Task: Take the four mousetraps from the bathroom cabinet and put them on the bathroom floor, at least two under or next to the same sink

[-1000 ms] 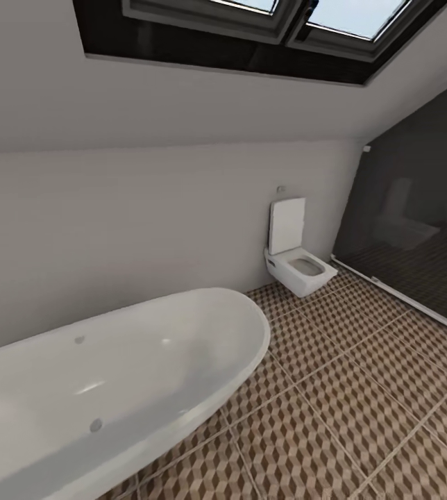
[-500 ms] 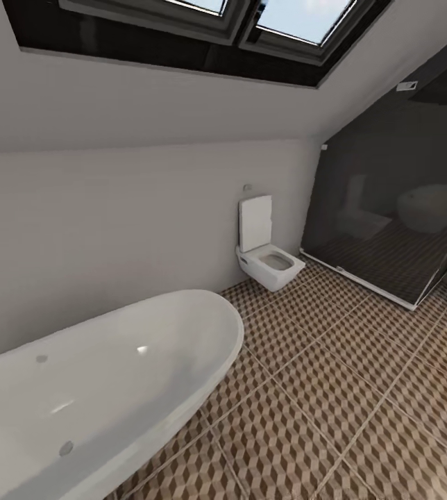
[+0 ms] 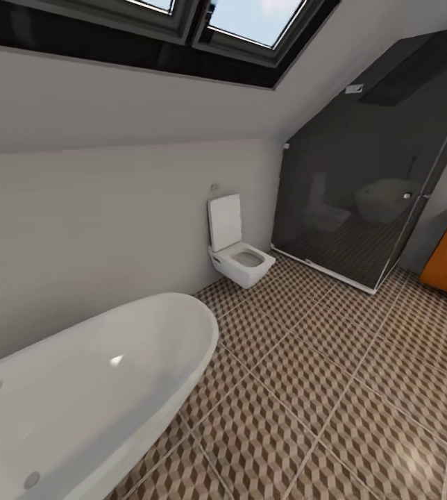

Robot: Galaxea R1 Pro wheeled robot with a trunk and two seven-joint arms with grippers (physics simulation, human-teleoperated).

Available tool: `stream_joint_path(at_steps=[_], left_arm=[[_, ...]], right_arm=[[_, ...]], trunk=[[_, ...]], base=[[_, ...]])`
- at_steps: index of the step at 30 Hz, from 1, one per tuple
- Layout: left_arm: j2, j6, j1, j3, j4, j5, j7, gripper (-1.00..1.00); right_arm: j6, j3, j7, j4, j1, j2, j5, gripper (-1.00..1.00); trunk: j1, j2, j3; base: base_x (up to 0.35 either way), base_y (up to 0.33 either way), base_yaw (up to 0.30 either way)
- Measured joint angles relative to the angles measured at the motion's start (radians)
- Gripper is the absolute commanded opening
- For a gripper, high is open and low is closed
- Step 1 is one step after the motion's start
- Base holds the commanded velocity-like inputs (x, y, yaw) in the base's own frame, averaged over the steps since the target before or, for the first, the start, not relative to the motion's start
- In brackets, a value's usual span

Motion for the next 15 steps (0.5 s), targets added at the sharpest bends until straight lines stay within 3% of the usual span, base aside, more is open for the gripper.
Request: stream_joint_path(at_steps=[15], left_arm=[[0.0,0.0,0.0,0.0,0.0,0.0,0.0,1.0]], right_arm=[[0.0,0.0,0.0,0.0,0.0,0.0,0.0,1.0]], trunk=[[0.0,0.0,0.0]], base=[[0.0,0.0,-0.288]])
